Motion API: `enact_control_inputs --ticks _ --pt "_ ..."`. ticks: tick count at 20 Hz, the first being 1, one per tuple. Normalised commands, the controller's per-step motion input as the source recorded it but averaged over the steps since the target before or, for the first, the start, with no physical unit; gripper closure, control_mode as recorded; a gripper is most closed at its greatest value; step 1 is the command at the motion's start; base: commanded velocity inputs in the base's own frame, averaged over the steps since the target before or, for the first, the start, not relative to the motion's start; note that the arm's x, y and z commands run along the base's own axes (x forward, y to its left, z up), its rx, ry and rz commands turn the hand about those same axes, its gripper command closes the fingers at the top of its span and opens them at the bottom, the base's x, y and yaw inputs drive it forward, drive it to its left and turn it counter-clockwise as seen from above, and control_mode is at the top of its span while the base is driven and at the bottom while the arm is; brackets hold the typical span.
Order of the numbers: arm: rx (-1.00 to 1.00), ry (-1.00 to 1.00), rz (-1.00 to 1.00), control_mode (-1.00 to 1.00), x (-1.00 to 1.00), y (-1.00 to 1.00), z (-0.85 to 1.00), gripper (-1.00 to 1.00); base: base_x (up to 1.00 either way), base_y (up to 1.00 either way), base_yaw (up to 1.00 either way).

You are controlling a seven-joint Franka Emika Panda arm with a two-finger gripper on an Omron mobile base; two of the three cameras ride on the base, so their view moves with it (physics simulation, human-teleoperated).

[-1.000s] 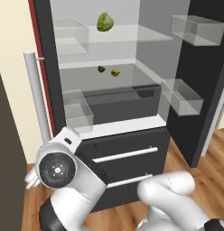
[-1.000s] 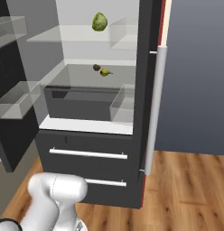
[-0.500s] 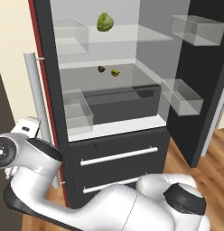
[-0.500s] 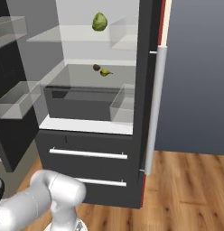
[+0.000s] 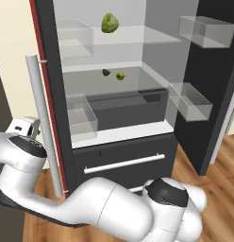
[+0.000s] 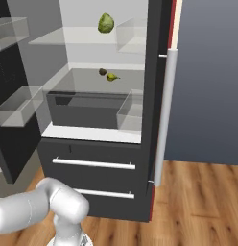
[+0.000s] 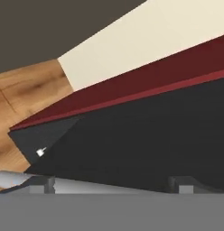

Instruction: Place the pear in the correct fridge rack based on whether it is a fruit or vegetable. Finally, close the fridge door.

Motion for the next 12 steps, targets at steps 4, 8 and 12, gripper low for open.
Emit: enact_control_inputs --ticks 4,8,12 --pt "-0.02 0.00 -0.10 -1.00 0.41 -0.86 -0.08 -1.00 0.00 0.00 0.00" --pt "0.00 0.00 -0.06 -1.00 0.35 -1.00 -0.09 -1.00 0.00 0.00 0.00" --pt "0.00 0.00 -0.02 -1.00 0.79 -1.00 -0.02 -1.00 0.00 0.00 0.00"
